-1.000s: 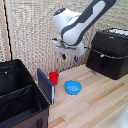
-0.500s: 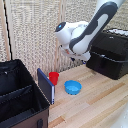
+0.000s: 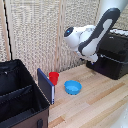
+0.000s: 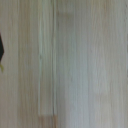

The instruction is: Please move the gripper into proximity with the fryer handle. Once close enough, gingerly grasp the handle and gently tug the fryer basket open in your direction.

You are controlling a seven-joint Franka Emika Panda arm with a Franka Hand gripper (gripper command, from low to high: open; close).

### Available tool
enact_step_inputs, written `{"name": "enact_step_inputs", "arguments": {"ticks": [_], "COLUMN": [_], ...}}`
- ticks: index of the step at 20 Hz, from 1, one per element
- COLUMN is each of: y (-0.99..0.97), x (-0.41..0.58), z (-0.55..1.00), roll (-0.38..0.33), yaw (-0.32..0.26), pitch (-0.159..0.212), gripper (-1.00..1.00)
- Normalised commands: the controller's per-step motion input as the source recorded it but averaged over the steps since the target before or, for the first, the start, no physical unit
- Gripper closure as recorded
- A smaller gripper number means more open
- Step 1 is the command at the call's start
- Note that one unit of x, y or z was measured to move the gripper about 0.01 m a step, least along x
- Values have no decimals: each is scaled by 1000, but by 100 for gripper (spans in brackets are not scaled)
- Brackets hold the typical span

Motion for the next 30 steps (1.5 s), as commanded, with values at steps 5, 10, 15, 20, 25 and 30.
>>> {"name": "enact_step_inputs", "arguments": {"ticks": [5, 10, 15, 20, 25, 30], "y": [-734, -733, -666, -526, -179, 0], "x": [0, 0, 0, 6, 35, 0], "z": [-79, -70, 7, 59, 21, -2], "roll": [-3, 0, -2, -32, -9, 0], "yaw": [0, 39, 111, 177, 69, 0], "pitch": [-48, -7, -18, -60, -8, 0], "gripper": [-100, -100, -100, -100, 100, 100]}}
